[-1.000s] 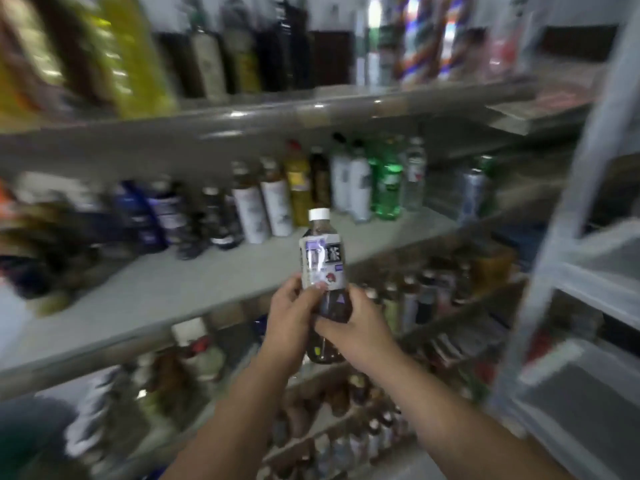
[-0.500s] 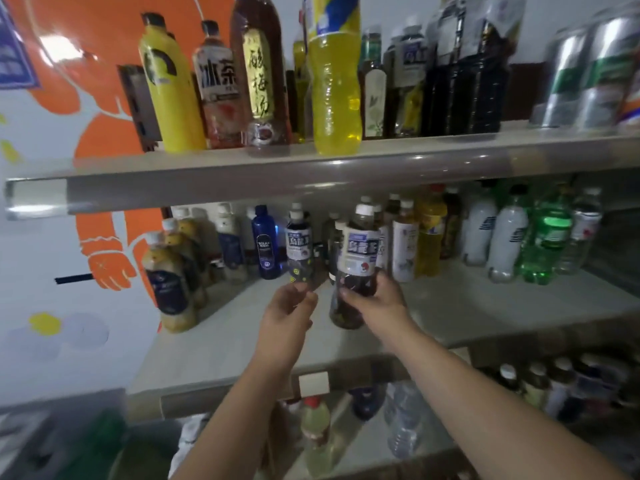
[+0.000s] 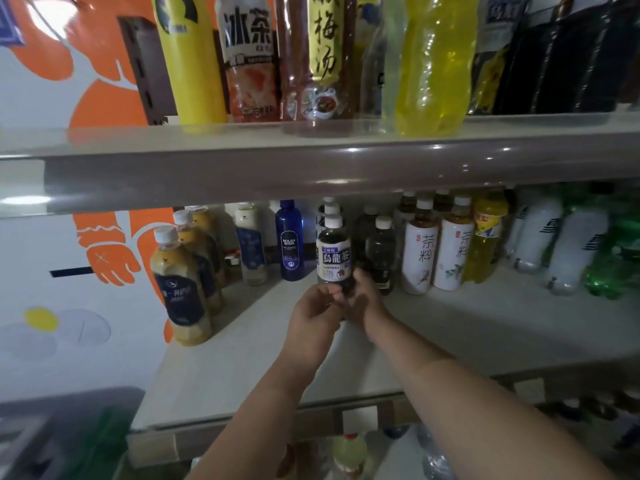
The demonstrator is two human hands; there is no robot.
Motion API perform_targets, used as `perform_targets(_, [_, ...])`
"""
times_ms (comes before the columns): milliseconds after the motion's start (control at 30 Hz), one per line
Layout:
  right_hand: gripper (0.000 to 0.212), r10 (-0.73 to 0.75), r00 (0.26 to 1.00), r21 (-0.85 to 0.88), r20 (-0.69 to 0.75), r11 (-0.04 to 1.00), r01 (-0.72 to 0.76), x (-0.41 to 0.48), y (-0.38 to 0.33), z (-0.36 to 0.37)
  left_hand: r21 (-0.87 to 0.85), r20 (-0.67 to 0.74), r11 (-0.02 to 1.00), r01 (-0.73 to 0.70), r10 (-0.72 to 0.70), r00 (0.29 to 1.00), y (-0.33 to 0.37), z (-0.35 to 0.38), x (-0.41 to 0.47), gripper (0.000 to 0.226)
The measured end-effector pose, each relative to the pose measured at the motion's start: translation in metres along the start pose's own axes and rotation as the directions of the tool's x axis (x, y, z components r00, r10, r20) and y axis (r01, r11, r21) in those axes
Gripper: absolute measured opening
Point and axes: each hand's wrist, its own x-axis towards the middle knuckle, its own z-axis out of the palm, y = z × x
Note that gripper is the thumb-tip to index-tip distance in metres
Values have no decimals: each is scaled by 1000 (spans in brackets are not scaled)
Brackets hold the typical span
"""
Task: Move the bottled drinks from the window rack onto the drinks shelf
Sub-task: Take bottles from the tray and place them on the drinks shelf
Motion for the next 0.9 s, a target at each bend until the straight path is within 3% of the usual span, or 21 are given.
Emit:
perform_targets(167, [41,-23,999,105,-39,994,27,2,7,0,15,-8,1000,-2,2,1000,0,5,-1,13])
perform_targets(233, [34,-25,998,-8,-55,1000,25,-13,3,-6,5,-9,1000,8,-8,1000,1,8,-4,14])
perform_targets(300, [10,-160,985,-141,-62,979,150,-34,-1,-26,-32,2,999,16,-16,1000,1,14,-8,13])
perform_targets(433, [17,-386,914,-322,-126,887,330,-101,-16,-91,-153,103,986,62,-46,994,-10,65,-25,19])
perform_targets(533, [24,-455,857,-412,-241,848,334,-165,-26,-161,-185,250,974,130,-81,965,-24,143,-54,24])
perform_targets(700, [38,-472,676,-504,-566,847,170,-296,-20,-296,-120,510,982,146,-65,857,-56,290,-143,24])
perform_targets(800, [31,-433,539,-510,-723,860,6,-385,-9,-369,-33,693,988,149,-85,716,-74,369,-216,19])
perform_targets(900, [22,-338,422,-412,-841,906,-94,-470,3,-430,9,793,987,159,-104,601,-85,436,-290,24])
